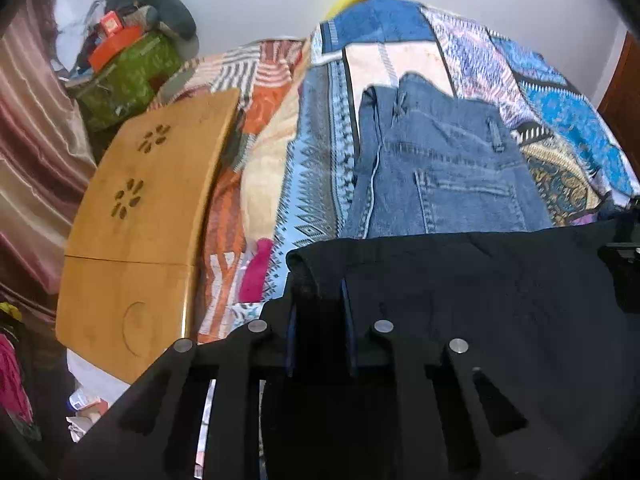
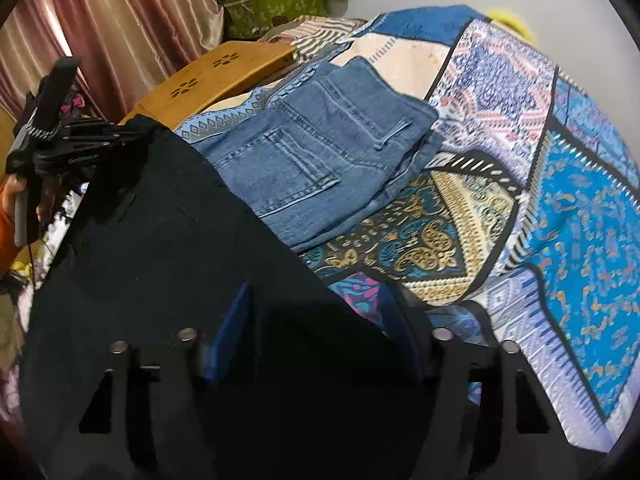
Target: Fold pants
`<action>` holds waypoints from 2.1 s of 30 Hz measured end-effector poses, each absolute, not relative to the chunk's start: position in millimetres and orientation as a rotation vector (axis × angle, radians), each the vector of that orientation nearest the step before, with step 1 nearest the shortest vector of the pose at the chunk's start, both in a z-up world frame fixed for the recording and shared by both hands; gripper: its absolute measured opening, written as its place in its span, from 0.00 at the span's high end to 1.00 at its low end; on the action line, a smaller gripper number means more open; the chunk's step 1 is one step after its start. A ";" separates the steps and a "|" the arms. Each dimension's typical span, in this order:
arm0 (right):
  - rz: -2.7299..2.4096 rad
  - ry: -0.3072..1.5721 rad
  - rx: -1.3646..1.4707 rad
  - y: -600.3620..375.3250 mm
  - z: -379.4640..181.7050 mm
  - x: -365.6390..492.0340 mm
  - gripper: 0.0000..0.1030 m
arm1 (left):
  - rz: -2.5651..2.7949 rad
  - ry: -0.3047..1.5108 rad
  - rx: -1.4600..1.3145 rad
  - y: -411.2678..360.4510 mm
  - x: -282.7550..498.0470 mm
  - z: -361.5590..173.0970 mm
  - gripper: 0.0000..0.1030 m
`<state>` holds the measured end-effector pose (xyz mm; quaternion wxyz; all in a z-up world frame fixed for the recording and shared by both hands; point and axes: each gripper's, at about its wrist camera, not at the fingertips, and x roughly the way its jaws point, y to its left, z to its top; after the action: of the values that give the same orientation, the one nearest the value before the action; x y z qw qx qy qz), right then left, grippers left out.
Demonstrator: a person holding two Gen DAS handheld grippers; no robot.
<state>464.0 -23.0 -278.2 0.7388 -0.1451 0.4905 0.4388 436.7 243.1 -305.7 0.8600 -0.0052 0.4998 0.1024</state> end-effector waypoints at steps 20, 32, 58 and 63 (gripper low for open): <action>0.882 0.864 -0.274 -80.2 -185.5 336.2 0.95 | 0.204 0.896 0.017 205.4 310.2 -206.2 0.82; 0.876 0.869 -0.197 -108.4 -186.2 249.1 0.95 | 0.180 0.912 0.058 180.1 197.5 -214.4 0.82; 0.789 0.965 -0.156 -110.1 -249.7 161.7 0.89 | 0.222 1.127 -0.071 192.7 108.2 -324.3 0.92; 0.808 0.992 -0.145 -118.3 -239.3 162.6 0.74 | 0.219 1.070 0.035 177.9 100.6 -288.2 0.88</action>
<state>162.6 -118.3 -239.3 0.7997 -0.0677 0.4625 0.3767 100.6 177.9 -288.2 0.8544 0.0165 0.5089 0.1041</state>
